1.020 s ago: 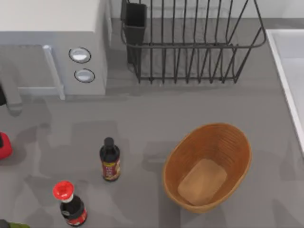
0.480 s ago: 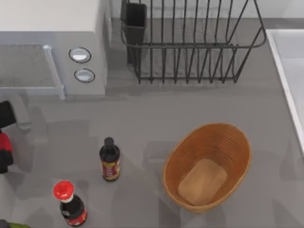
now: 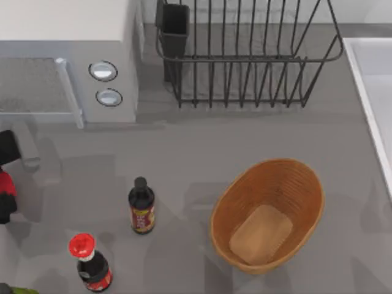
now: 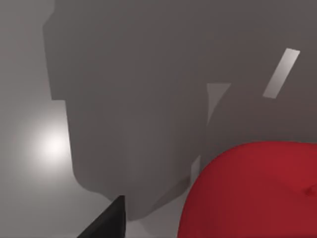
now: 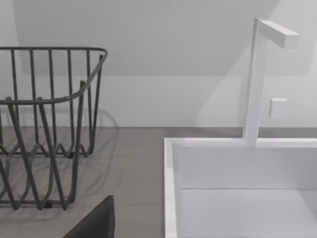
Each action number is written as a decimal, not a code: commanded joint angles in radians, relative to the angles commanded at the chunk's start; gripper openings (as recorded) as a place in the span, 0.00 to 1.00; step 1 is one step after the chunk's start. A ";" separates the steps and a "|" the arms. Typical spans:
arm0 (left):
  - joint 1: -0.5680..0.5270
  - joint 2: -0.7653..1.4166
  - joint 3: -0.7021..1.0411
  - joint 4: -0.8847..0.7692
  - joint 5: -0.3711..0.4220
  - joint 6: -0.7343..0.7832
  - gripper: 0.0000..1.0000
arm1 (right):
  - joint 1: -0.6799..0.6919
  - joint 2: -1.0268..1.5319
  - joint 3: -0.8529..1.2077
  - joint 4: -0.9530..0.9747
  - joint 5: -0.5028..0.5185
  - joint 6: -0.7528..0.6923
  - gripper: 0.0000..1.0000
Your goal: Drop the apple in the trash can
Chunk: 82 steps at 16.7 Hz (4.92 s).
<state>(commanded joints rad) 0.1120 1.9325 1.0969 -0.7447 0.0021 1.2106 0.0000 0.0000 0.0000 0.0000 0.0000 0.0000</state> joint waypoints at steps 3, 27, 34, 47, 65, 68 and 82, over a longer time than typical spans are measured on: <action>0.000 0.000 0.000 0.000 0.000 0.000 0.47 | 0.000 0.000 0.000 0.000 0.000 0.000 1.00; -0.053 -0.088 0.048 -0.284 -0.091 0.017 0.00 | 0.000 0.000 0.000 0.000 0.000 0.000 1.00; -0.047 -0.202 0.326 -0.509 -0.082 -0.010 0.00 | 0.000 0.000 0.000 0.000 0.000 0.000 1.00; -0.028 -0.168 0.451 -0.622 -0.007 -0.071 0.00 | 0.000 0.000 0.000 0.000 0.000 0.000 1.00; -0.764 0.184 0.881 -0.815 0.050 -1.665 0.00 | 0.000 0.000 0.000 0.000 0.000 0.000 1.00; -0.910 0.215 0.936 -0.782 0.060 -1.896 0.00 | 0.000 0.000 0.000 0.000 0.000 0.000 1.00; -1.077 0.212 0.991 -0.678 0.051 -2.146 0.00 | 0.000 0.000 0.000 0.000 0.000 0.000 1.00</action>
<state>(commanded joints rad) -0.9645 2.1444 2.0882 -1.4231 0.0531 -0.9351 0.0000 0.0000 0.0000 0.0000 0.0000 0.0000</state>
